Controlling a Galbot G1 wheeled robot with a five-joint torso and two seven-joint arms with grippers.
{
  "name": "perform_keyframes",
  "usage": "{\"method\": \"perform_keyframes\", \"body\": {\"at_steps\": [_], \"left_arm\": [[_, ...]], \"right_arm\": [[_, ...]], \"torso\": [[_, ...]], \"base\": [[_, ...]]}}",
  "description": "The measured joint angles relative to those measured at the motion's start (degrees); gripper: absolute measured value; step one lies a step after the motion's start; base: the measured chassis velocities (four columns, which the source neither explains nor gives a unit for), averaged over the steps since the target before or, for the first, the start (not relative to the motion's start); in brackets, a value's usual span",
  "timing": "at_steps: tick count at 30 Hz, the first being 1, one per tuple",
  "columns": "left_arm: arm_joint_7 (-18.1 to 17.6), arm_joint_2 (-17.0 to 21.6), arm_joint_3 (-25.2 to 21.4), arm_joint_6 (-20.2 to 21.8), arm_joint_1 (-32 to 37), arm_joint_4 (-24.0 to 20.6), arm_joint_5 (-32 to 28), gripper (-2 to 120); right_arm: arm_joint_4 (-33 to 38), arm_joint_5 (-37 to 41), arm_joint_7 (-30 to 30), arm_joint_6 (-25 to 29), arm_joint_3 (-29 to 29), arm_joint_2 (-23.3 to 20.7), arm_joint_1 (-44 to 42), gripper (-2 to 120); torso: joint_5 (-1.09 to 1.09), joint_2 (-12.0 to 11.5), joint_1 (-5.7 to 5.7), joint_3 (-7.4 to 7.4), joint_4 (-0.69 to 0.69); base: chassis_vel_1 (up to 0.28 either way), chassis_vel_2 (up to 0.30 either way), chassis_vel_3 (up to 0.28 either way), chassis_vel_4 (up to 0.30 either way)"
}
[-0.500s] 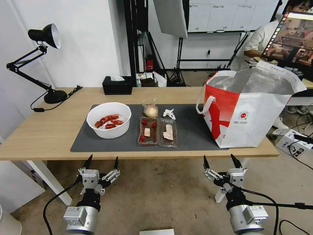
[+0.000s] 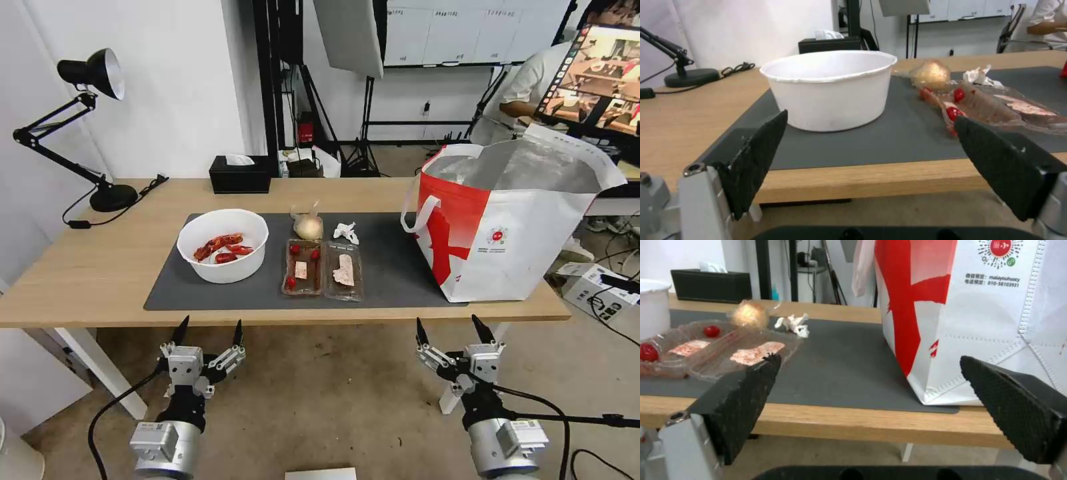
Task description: Pick up the trash from the table and place it into the takeout bag.
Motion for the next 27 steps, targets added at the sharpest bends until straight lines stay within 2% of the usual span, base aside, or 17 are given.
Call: {"method": "perform_keyframes", "body": {"at_steps": [3,5,6,9,27], "left_arm": [[0.0,-0.5,-0.6,0.6,0.0,-0.2,-0.7,100],[0.9,-3.7,-4.7,5.0,-0.2,-2.2,-5.6,100],[0.9,-3.7,-4.7,5.0,-0.2,-2.2,-5.6,100],[2.0,-5.1,-5.8,5.9,-0.2,-2.5,-8.2,100],[2.9,-5.3,-5.8,3.2,0.1,-2.0,-8.7,100]], "right_arm": [[0.2,0.6,-0.4,-1.0,0.6,-0.6,0.1,100],[2.0,3.3,-2.2,-5.6,3.7,-3.4,0.6,100],[2.0,3.3,-2.2,-5.6,3.7,-3.4,0.6,100],[4.4,7.9,-5.3,-12.8,8.3,-7.5,1.6,100],[3.7,9.3,-5.9,-13.6,6.6,-6.6,1.6,100]], "torso": [[0.01,0.0,0.0,0.0,-0.01],[0.02,0.0,0.0,0.0,0.01],[0.02,0.0,0.0,0.0,0.01],[-0.01,0.0,0.0,0.0,0.0],[0.0,0.0,0.0,0.0,0.0]], "base": [[0.0,0.0,0.0,0.0],[0.0,0.0,0.0,0.0],[0.0,0.0,0.0,0.0],[0.0,0.0,0.0,0.0],[0.0,0.0,0.0,0.0]]}}
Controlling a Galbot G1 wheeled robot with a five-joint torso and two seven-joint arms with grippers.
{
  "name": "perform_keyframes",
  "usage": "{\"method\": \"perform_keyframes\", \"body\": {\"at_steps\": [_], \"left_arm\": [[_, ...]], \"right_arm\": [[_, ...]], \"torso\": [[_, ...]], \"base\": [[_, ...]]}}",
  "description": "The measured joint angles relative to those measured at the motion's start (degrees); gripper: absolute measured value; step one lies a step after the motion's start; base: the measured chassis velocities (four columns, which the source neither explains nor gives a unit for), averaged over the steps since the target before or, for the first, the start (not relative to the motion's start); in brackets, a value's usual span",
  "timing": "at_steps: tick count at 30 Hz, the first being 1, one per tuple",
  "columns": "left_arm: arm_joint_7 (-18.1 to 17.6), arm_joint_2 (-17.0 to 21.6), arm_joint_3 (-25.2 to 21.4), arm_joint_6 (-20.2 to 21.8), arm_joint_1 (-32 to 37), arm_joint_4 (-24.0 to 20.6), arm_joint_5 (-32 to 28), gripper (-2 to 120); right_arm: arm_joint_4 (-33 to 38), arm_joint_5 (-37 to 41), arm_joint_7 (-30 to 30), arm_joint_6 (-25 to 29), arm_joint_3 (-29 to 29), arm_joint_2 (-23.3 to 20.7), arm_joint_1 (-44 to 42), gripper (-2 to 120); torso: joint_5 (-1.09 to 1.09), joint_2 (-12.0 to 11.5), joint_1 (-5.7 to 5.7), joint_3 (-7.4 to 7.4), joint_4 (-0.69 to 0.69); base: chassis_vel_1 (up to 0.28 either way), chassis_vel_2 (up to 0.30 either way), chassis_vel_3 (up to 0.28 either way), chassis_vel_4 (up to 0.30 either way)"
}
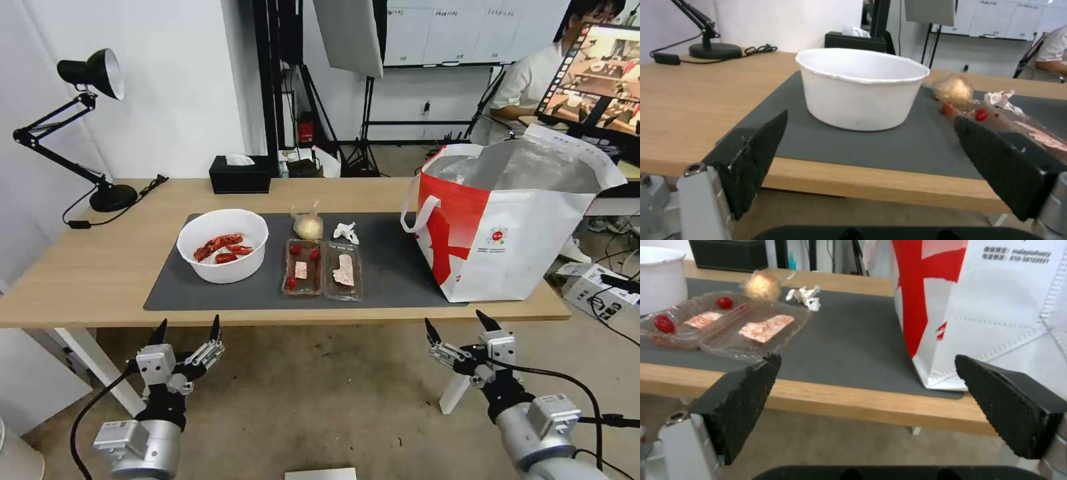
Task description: Pick up the trash from the table and place it into the takeout bag.
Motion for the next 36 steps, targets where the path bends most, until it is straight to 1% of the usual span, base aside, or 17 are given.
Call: {"method": "perform_keyframes", "body": {"at_steps": [4,10,11,12,14,16,17,18,20,21,24,25,27,28,30,32,36], "left_arm": [[0.3,0.0,0.0,-0.2,0.0,0.1,0.0,100],[0.6,0.0,0.1,-0.4,0.1,0.3,-0.3,100],[0.6,0.0,0.1,-0.4,0.1,0.3,-0.6,100],[0.6,0.0,0.1,-0.4,0.1,0.3,-0.6,100],[0.6,0.0,0.0,-0.2,0.3,0.1,-1.2,100],[0.5,0.2,-0.1,-0.1,0.4,0.0,-1.9,100],[0.5,0.2,-0.1,-0.1,0.4,0.0,-1.9,100],[0.5,0.2,-0.1,0.0,0.4,-0.1,-2.0,100],[0.5,0.5,-0.4,0.2,0.4,-0.3,-2.4,100],[0.5,0.5,-0.4,0.2,0.4,-0.3,-2.4,100],[0.4,0.7,-0.8,1.5,0.4,-0.6,-2.5,100],[0.4,0.7,-0.8,1.5,0.4,-0.6,-2.5,100],[0.4,0.7,-1.0,2.3,0.4,-0.7,-2.5,100],[0.4,0.7,-1.0,2.3,0.4,-0.7,-2.5,100],[0.4,0.7,-1.3,3.1,0.3,-1.0,-2.5,100],[0.4,0.7,-1.4,3.4,0.2,-1.0,-2.6,100],[0.4,0.8,-2.1,4.7,-0.1,-1.2,-2.9,100]], "right_arm": [[-0.1,0.8,0.5,0.0,-0.5,0.1,0.0,100],[-0.5,6.2,3.4,0.3,-1.8,0.1,0.4,100],[-0.5,11.2,5.5,0.2,-2.7,-0.2,1.0,100],[-0.5,11.2,5.5,0.2,-2.7,-0.2,1.0,100],[-0.4,18.8,8.0,-0.4,-3.6,-0.5,2.0,100],[-0.1,30.0,11.1,-1.4,-5.1,-1.2,3.9,100],[-0.1,30.0,11.1,-1.4,-5.1,-1.2,3.9,100],[0.0,33.5,11.9,-1.6,-5.7,-1.4,4.5,100],[0.0,47.1,15.6,-1.7,-8.1,-2.5,6.8,100],[0.0,47.1,15.6,-1.7,-8.1,-2.5,6.8,100],[-0.6,57.7,20.1,-0.8,-11.2,-3.4,10.3,100],[-0.6,57.7,20.1,-0.8,-11.2,-3.4,10.3,100],[-1.8,64.1,23.9,-0.1,-13.8,-3.4,14.2,100],[-1.8,64.1,23.9,-0.1,-13.8,-3.4,14.2,100],[-3.7,69.2,28.8,1.1,-16.6,-2.8,19.0,100],[-4.2,70.4,30.1,1.4,-17.4,-2.5,20.4,100],[-8.2,74.4,36.8,3.1,-21.6,-1.1,27.5,100]], "torso": [[0.0,0.0,0.0,0.0,0.0],[0.0,0.0,0.0,0.0,0.0],[-0.01,0.0,0.0,0.0,0.0],[-0.01,0.0,0.0,0.0,0.0],[0.0,0.0,0.0,0.0,0.0],[0.0,0.0,0.0,0.0,0.0],[0.0,0.0,0.0,0.0,0.0],[0.0,0.0,0.0,0.0,0.0],[0.0,0.0,0.0,0.0,0.0],[0.0,0.0,0.0,0.0,0.0],[0.0,0.0,0.0,0.0,0.0],[0.0,0.0,0.0,0.0,0.0],[-0.02,0.0,0.0,0.0,0.0],[-0.02,0.0,0.0,0.0,0.0],[-0.01,0.0,0.0,0.0,0.0],[0.0,0.0,0.0,0.0,0.01],[-0.02,0.0,0.01,0.01,0.01]], "base": [[0.0,0.0,0.0,0.0],[0.0,0.0,0.0,0.0],[0.0,0.0,0.0,0.0],[0.0,0.0,0.0,0.0],[0.0,0.0,0.0,0.0],[0.0,0.0,0.0,0.0],[0.0,0.0,0.0,0.0],[0.0,0.0,0.0,0.0],[0.0,0.0,0.0,0.0],[0.0,0.0,0.0,0.0],[0.0,0.0,0.0,0.0],[0.0,0.0,0.0,0.0],[0.0,0.0,0.0,0.0],[0.0,0.0,0.0,0.0],[0.0,0.0,0.0,0.0],[0.0,0.0,0.0,0.0],[0.0,0.0,0.0,0.0]]}}
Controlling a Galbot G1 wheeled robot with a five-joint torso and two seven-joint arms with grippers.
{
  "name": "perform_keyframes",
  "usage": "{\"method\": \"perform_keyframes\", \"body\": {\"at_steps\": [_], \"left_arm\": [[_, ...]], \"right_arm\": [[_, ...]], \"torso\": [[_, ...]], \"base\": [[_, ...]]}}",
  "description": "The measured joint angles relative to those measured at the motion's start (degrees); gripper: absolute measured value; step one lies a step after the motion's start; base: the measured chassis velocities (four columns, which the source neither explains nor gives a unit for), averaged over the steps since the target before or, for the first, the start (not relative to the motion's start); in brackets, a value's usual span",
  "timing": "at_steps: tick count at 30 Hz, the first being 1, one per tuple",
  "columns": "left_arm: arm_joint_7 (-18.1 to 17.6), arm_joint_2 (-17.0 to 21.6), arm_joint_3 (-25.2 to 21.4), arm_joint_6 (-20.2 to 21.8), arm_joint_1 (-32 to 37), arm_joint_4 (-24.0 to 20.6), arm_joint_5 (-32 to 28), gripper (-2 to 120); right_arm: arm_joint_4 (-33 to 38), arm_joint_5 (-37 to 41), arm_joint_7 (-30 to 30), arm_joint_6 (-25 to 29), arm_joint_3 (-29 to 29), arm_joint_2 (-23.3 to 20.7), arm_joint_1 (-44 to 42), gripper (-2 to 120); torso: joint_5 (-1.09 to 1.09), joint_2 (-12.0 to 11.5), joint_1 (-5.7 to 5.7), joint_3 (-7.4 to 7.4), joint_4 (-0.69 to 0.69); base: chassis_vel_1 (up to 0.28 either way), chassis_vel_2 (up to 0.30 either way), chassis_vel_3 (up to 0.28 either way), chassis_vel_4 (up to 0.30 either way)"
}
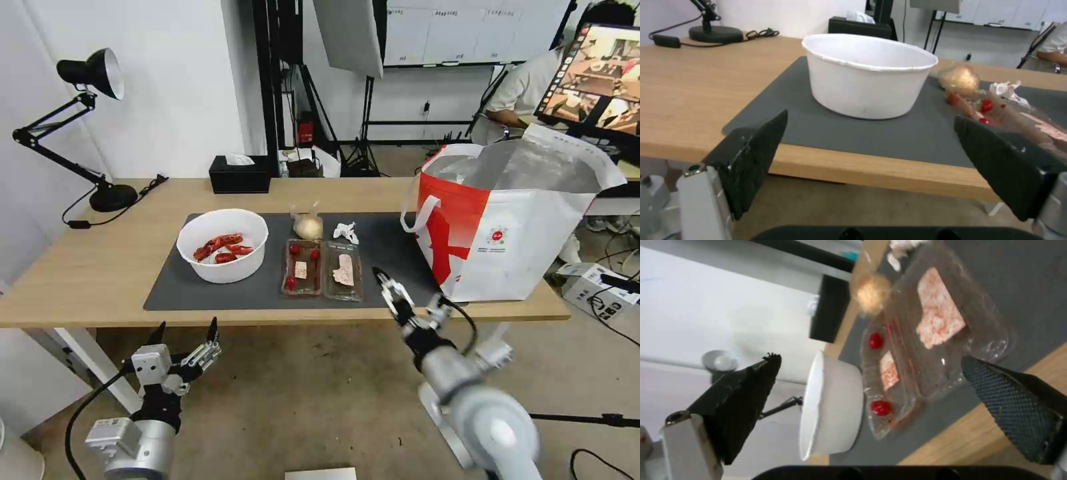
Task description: Pick up the trash from the table and place it into the takeout bag.
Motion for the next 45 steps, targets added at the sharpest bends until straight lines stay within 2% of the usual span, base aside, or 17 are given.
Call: {"method": "perform_keyframes", "body": {"at_steps": [5,6,10,24,45], "left_arm": [[0.0,0.0,-0.9,0.5,-0.2,0.2,0.0,100],[0.0,0.0,-0.9,0.5,-0.2,0.2,0.0,100],[0.0,-0.4,-1.3,1.1,0.2,0.4,0.0,100],[-0.2,-0.9,-2.0,1.2,1.4,-0.2,0.4,100],[-0.2,-0.8,-2.0,0.9,2.5,-0.7,0.4,100]], "right_arm": [[-5.4,1.5,6.0,1.5,-3.7,1.6,6.7,100],[-5.4,1.5,6.0,1.5,-3.7,1.6,6.7,100],[-8.3,2.6,12.1,1.3,-4.9,4.0,10.4,100],[-7.2,3.3,14.8,1.0,-6.6,7.2,8.8,100],[-10.8,2.2,15.6,1.7,-6.1,11.7,10.0,100]], "torso": [[0.01,0.0,0.0,0.0,0.0],[0.01,0.0,0.0,0.0,0.0],[0.01,0.0,0.0,-0.01,0.0],[0.01,0.0,-0.01,-0.01,-0.01],[0.01,0.0,-0.01,-0.01,-0.01]], "base": [[0.0,0.0,0.0,0.0],[0.0,0.0,0.0,0.0],[0.0,0.0,0.0,0.0],[0.0,0.0,0.0,0.0],[0.0,0.0,0.0,0.0]]}}
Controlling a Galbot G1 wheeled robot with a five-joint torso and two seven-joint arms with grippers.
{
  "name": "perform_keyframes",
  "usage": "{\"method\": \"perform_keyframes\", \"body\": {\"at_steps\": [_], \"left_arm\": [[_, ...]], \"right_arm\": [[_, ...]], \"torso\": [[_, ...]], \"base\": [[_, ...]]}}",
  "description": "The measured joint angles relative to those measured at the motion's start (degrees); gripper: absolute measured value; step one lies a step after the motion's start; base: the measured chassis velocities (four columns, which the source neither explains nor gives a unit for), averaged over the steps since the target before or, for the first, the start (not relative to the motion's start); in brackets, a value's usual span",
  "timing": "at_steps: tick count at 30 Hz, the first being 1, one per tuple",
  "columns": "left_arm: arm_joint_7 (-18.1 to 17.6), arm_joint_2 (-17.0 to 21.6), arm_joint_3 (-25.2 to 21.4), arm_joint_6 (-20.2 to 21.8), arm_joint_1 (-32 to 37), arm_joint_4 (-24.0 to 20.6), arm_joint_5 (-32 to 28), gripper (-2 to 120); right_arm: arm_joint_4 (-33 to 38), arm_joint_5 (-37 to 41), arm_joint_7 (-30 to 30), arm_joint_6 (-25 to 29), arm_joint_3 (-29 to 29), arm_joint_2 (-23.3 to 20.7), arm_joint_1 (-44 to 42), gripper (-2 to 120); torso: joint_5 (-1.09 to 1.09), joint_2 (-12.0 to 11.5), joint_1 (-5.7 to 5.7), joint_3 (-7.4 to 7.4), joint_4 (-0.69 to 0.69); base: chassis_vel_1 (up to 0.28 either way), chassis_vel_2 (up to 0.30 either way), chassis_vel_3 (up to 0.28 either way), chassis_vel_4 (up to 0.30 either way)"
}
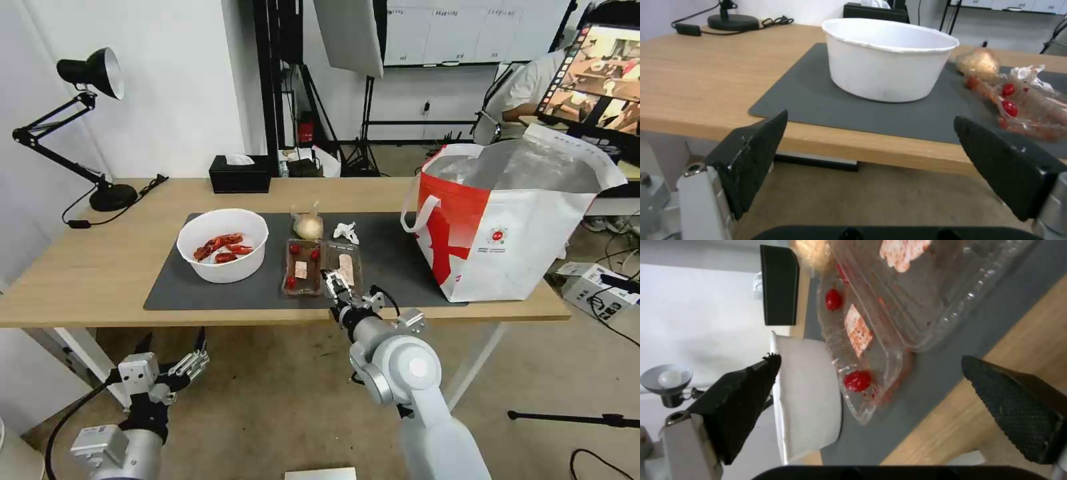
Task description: Pick up the trash from the table and place it into the takeout bag.
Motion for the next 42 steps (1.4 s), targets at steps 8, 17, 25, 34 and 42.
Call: {"method": "perform_keyframes", "body": {"at_steps": [8,17,25,34,42], "left_arm": [[0.0,0.0,-0.7,-0.1,0.4,-0.2,-0.2,100],[0.0,0.0,-0.4,-0.1,0.1,0.4,-0.1,100],[0.0,0.0,-0.6,-0.2,-0.1,0.6,-0.3,100],[0.0,0.1,-0.5,-0.3,-0.3,0.9,-0.6,100],[0.0,0.1,-0.3,-0.4,-0.6,1.4,-0.6,100]], "right_arm": [[-1.3,-0.5,-0.1,0.1,0.0,0.1,1.0,100],[-2.8,-0.4,-0.2,0.2,0.2,0.1,2.1,100],[-3.7,-0.4,0.2,0.5,0.2,0.1,3.1,100],[-4.1,-0.8,-0.5,0.6,0.2,0.1,3.1,100],[-3.2,-3.1,-2.1,0.8,0.2,0.1,3.2,100]], "torso": [[0.0,0.0,0.0,0.0,0.0],[0.0,0.0,0.0,0.0,0.0],[0.0,0.0,0.0,0.0,0.0],[0.0,0.0,-0.01,0.0,0.0],[0.0,0.0,0.0,0.0,0.0]], "base": [[0.0,0.0,0.0,0.0],[0.0,0.0,0.0,0.0],[0.0,0.0,0.0,0.0],[0.0,0.0,0.0,0.0],[0.0,0.0,0.0,0.0]]}}
